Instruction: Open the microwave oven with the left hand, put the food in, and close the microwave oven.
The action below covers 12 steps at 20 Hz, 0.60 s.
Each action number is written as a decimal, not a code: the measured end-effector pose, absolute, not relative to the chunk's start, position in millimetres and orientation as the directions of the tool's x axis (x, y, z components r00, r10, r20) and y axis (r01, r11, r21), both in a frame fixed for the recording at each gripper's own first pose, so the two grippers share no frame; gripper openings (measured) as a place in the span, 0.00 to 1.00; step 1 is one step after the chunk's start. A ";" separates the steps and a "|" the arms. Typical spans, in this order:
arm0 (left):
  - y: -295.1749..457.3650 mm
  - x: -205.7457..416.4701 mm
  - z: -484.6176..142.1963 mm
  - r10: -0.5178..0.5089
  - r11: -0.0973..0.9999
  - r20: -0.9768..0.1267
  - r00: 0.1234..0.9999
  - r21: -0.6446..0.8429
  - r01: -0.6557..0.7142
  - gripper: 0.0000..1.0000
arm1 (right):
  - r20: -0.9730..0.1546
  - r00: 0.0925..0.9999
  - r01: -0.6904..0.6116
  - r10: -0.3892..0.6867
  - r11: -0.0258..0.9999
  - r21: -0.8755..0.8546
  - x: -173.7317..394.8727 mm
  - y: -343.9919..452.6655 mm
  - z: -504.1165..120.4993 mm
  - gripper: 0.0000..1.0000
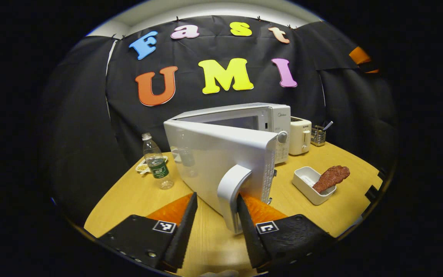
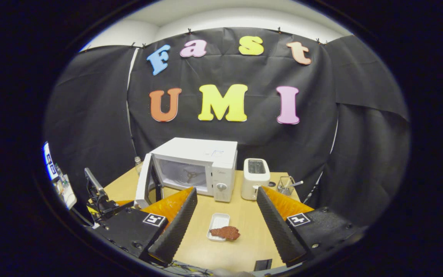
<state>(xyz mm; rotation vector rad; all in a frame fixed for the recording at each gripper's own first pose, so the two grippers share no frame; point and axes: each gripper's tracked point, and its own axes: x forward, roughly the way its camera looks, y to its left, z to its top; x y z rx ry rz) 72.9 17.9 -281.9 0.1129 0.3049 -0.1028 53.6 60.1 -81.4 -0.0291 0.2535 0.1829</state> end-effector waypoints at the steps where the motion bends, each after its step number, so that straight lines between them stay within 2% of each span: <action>1: 29.4 68.9 -280.4 -0.069 0.990 -0.309 0.949 0.095 0.103 0.70 | -0.254 0.951 -0.182 0.176 0.983 0.002 51.3 62.5 -83.6 1.00; 2: 40.0 64.5 -279.5 -0.056 0.992 -0.311 0.949 0.091 0.089 0.76 | -0.255 0.951 -0.179 0.175 0.984 0.009 49.9 64.9 -85.9 1.00; 4: 53.4 58.1 -278.7 -0.042 0.994 -0.318 0.947 0.081 0.071 0.95 | -0.265 0.949 -0.174 0.173 0.985 0.021 46.7 69.3 -91.9 1.00; 9: 98.7 36.0 -271.3 0.008 0.997 -0.319 0.948 0.077 0.017 0.95 | -0.278 0.944 -0.171 0.177 0.984 0.047 35.4 82.7 -106.5 0.99; 12: 142.2 20.7 -273.5 0.087 0.996 -0.339 0.937 0.061 -0.070 0.95 | -0.284 0.940 -0.178 0.188 0.982 0.060 30.1 90.9 -114.2 1.00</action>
